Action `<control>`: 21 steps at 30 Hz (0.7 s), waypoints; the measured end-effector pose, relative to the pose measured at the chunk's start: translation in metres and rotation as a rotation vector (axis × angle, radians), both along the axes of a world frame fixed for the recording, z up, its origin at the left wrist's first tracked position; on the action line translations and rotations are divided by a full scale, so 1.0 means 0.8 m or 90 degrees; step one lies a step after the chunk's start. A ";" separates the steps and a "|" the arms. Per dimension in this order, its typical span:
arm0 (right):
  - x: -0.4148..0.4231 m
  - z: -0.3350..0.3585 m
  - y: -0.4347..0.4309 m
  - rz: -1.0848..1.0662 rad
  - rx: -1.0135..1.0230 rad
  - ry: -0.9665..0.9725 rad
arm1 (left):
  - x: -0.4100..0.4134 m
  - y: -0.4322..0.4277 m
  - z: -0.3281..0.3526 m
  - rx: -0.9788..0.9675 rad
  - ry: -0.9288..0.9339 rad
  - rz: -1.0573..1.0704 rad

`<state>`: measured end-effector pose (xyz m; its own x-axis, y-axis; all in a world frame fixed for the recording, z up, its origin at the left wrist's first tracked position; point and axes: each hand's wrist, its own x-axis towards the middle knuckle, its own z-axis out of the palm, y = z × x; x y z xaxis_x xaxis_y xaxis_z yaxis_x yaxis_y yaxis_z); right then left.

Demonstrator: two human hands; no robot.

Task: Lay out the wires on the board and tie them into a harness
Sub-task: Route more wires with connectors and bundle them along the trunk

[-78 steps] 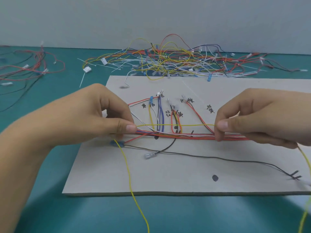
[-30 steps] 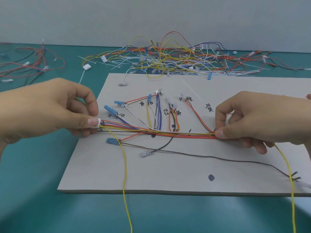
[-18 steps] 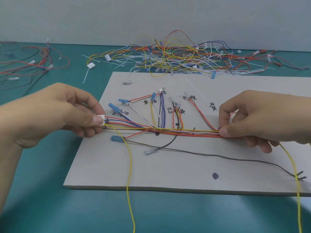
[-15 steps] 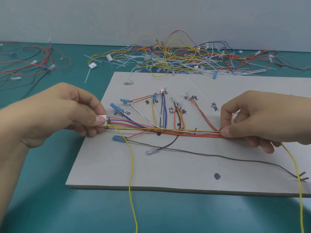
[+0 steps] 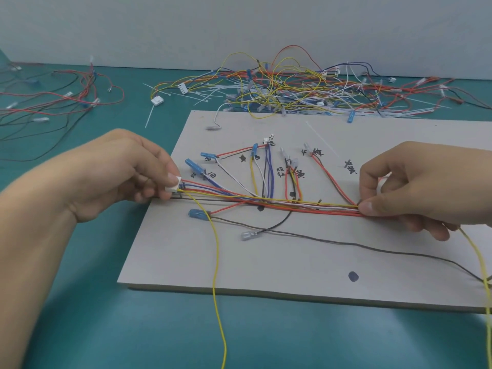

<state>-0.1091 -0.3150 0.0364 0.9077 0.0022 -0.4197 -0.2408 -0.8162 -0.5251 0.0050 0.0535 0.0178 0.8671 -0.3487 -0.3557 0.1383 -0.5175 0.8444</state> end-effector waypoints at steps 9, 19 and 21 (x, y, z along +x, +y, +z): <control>0.001 0.000 -0.001 0.002 -0.008 -0.002 | -0.007 -0.009 0.004 0.047 -0.034 0.022; 0.001 0.000 0.001 0.014 -0.016 -0.010 | -0.009 -0.004 0.005 0.067 -0.058 0.002; 0.001 0.000 0.001 0.014 -0.018 -0.012 | -0.010 -0.008 0.005 0.067 -0.066 0.020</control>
<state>-0.1084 -0.3146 0.0365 0.9152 0.0101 -0.4030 -0.2137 -0.8356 -0.5061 -0.0026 0.0472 0.0222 0.9110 -0.2862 -0.2969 0.0707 -0.6010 0.7961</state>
